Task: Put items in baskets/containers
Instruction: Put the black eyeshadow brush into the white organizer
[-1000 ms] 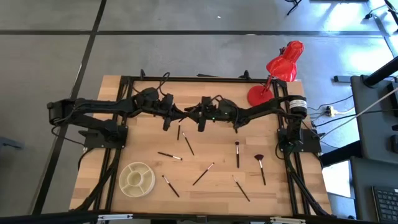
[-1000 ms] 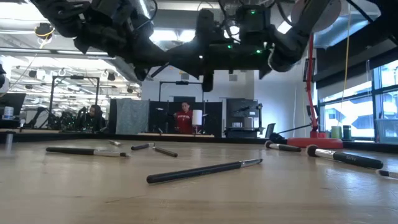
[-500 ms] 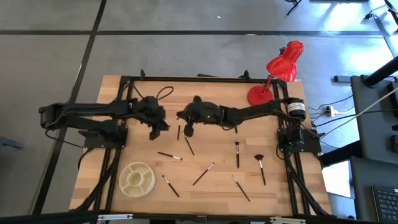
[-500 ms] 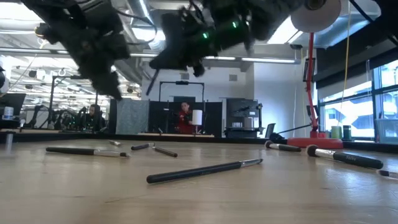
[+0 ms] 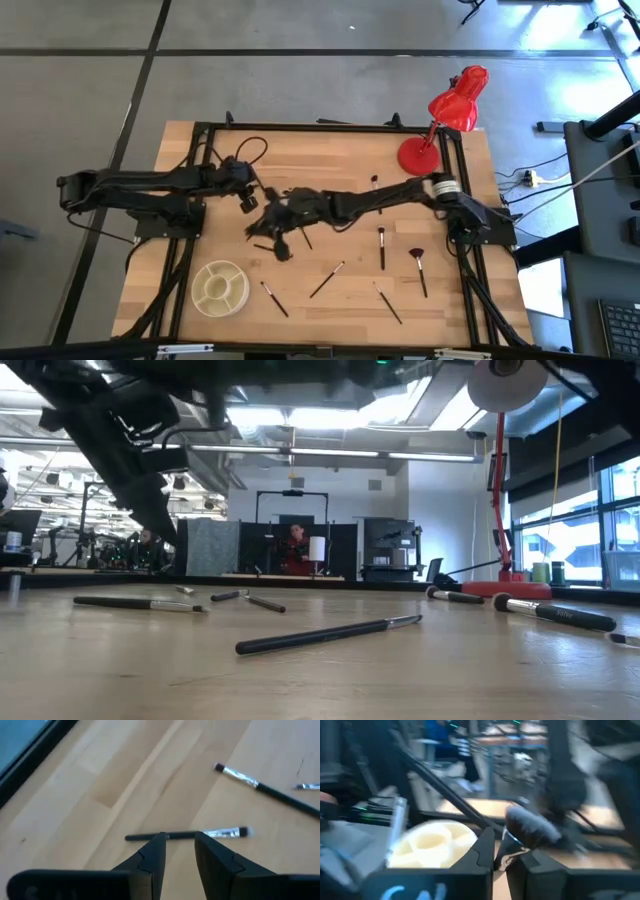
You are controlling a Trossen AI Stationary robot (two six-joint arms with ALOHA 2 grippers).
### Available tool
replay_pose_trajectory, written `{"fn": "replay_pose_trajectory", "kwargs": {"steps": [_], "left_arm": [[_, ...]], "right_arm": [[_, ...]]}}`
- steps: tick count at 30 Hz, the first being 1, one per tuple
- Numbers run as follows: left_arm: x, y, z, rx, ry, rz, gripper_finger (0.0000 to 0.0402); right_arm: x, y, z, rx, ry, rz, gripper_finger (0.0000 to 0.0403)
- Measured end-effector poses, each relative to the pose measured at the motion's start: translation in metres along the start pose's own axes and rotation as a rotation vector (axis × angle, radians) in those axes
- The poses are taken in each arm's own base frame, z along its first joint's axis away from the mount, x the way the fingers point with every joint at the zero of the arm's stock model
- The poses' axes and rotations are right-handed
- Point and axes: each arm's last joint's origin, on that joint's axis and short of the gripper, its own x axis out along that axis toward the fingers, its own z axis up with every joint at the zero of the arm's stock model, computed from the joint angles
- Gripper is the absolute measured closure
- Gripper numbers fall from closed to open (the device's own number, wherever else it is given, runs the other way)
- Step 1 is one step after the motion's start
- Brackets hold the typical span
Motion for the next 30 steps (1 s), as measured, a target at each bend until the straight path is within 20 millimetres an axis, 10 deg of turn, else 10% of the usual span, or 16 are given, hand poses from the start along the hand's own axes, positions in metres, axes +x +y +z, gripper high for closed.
{"fn": "replay_pose_trajectory", "kwargs": {"steps": [15,30], "left_arm": [[0.017,0.001,-0.036,-0.114,0.045,0.029,0.0304],[0.015,-0.019,-0.052,-0.207,0.049,-0.023,0.0304]], "right_arm": [[0.075,0.049,-0.008,-0.185,-0.062,0.331,0.0380],[0.085,0.049,-0.043,-0.190,0.069,0.174,0.0380]]}}
